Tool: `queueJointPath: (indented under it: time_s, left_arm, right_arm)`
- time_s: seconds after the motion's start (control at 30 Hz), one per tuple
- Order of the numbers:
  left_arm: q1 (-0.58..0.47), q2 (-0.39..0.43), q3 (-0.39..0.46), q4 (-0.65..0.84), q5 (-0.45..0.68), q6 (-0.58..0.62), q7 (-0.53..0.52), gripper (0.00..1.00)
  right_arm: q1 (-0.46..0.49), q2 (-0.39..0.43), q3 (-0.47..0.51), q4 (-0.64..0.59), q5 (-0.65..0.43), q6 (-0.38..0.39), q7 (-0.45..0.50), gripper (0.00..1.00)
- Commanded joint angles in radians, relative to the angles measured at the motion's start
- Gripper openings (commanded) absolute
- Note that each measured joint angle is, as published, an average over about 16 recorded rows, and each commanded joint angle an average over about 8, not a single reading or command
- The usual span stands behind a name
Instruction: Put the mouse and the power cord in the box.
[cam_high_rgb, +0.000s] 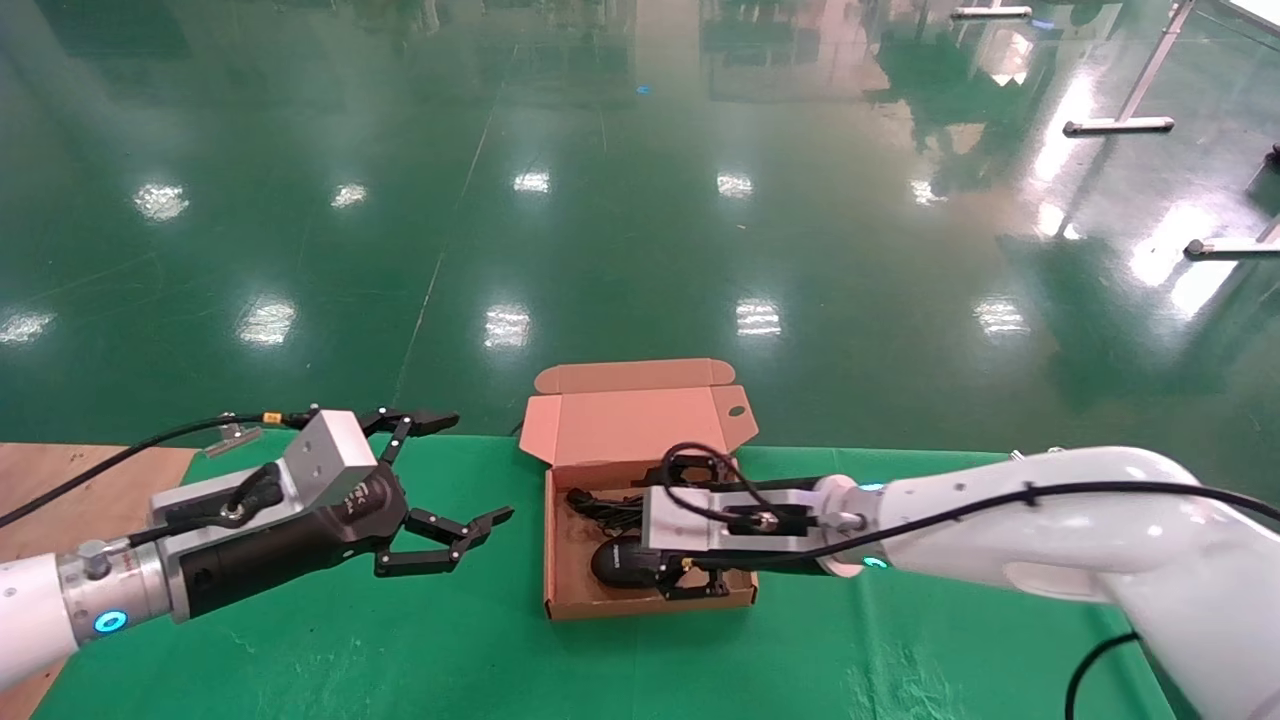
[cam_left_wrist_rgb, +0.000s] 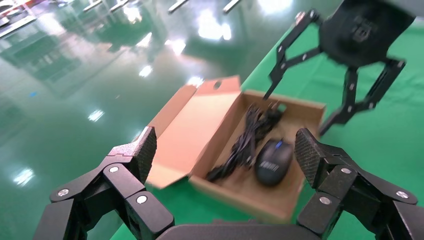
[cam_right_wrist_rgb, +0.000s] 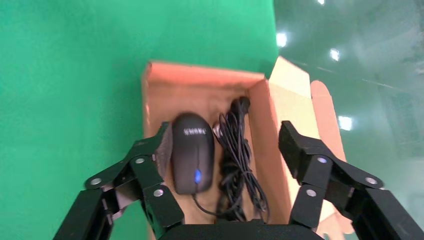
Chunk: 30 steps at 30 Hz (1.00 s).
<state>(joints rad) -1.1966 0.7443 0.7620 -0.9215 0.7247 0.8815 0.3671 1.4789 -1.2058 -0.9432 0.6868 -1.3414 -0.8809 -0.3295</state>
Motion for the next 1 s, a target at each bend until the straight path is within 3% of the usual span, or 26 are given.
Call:
queueJointPath:
  time_s: [0.03,1.0]
  left_arm:
    - [0.005,-0.006,-0.021,-0.016,0.0,0.027,-0.024,1.0]
    - [0.081,-0.089,-0.322,-0.242,0.004,0.41,-0.37,1.0]
  right_arm:
    - [-0.017,0.025,0.028,0.025,0.026,-0.026,0.022,1.0]
    - [-0.266,0.392,0.437,0.393,0.402,-0.405,0.341,1.0]
